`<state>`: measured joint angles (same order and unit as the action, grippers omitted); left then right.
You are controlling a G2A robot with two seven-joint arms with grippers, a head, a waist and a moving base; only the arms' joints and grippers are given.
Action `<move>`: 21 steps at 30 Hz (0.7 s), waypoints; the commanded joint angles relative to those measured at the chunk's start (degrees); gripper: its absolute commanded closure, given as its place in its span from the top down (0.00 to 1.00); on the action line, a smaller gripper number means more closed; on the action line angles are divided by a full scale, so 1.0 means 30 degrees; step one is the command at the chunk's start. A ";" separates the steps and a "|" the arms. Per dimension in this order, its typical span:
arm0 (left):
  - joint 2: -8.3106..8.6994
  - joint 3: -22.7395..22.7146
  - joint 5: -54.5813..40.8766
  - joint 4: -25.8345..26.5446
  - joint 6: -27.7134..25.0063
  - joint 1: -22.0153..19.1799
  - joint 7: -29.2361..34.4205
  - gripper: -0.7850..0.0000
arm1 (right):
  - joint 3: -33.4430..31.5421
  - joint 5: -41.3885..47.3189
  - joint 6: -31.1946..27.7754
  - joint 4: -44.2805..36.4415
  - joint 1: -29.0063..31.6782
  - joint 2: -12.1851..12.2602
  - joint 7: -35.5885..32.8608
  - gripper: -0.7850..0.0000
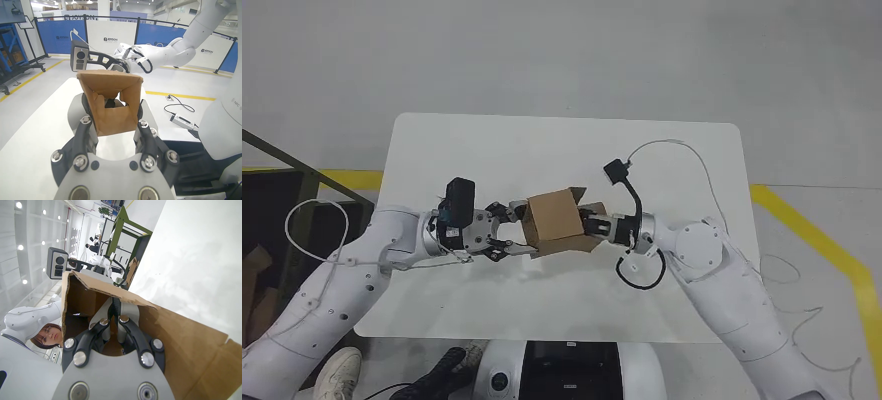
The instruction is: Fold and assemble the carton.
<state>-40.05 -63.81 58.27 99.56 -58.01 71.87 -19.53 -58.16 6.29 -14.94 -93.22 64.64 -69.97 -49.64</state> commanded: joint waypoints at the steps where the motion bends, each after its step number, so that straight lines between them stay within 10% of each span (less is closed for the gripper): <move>1: -0.0039 -0.0032 0.0004 0.0018 0.0002 0.0022 0.0013 0.49 | -0.0092 -0.0105 0.0037 -0.0277 0.0078 0.0042 -0.0031 0.00; 21: -0.0371 0.0088 -0.0204 -0.0022 0.0002 0.0075 0.0204 0.48 | -0.0030 0.1599 -0.1613 -0.0530 0.0985 0.0001 0.1281 0.00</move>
<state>-41.13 -63.54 57.88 99.59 -58.00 72.07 -18.83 -58.43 10.72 -19.67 -94.97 67.73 -69.94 -45.53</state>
